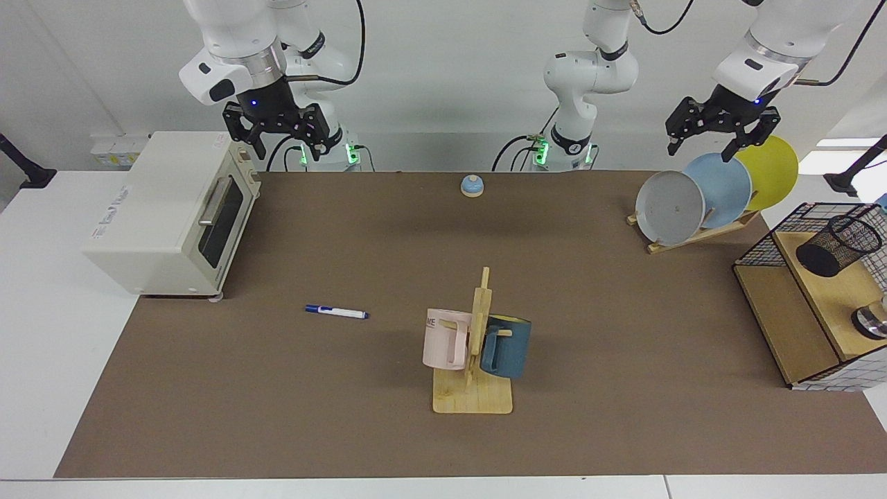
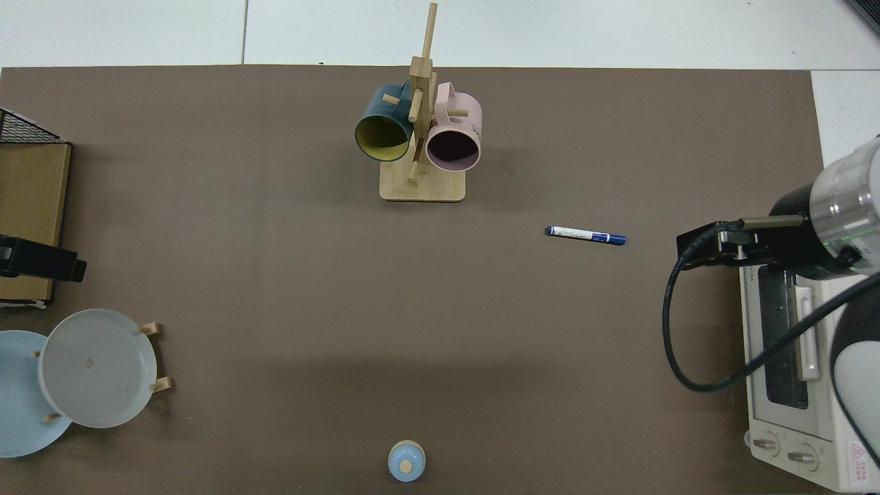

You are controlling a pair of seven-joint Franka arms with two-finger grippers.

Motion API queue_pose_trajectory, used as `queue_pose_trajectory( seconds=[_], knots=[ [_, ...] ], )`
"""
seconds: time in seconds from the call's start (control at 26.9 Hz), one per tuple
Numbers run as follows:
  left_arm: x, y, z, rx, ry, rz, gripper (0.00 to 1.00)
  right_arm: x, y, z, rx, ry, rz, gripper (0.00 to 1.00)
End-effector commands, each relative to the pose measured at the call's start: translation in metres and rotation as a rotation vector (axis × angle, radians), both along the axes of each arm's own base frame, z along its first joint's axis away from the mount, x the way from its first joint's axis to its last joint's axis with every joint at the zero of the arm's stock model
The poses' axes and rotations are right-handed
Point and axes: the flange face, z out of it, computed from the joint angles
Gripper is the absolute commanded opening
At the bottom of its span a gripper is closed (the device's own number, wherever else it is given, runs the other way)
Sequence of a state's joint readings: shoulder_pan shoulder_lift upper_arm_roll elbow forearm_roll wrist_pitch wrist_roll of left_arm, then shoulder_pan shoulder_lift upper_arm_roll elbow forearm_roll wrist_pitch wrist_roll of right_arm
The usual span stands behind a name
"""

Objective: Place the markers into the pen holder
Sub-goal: 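Reach the right gripper toward the white blue-capped marker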

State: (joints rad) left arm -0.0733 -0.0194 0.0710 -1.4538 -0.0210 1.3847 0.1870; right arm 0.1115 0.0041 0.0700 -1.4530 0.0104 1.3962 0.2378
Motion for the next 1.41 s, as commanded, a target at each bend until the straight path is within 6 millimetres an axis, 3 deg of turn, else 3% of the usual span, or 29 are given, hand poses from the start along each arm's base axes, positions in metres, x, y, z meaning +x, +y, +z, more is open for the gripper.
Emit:
queue_pose_trajectory(
  seconds=[0.0, 0.56, 0.93, 1.38],
  knots=[
    [-0.008, 0.001, 0.000, 0.015, 0.003, 0.004, 1.00, -0.007, -0.004, 0.000, 0.006, 0.008, 0.005, 1.00],
    [-0.008, 0.000, 0.000, 0.015, 0.004, 0.003, 1.00, -0.006, -0.010, -0.003, 0.001, 0.010, -0.041, 1.00],
    [-0.008, -0.002, 0.000, 0.015, 0.006, 0.000, 1.00, 0.013, -0.015, -0.021, -0.012, -0.030, -0.491, 0.99],
    [-0.007, 0.001, 0.000, 0.014, -0.001, -0.002, 1.00, 0.054, -0.032, -0.084, -0.027, -0.024, -1.115, 0.99]
  ],
)
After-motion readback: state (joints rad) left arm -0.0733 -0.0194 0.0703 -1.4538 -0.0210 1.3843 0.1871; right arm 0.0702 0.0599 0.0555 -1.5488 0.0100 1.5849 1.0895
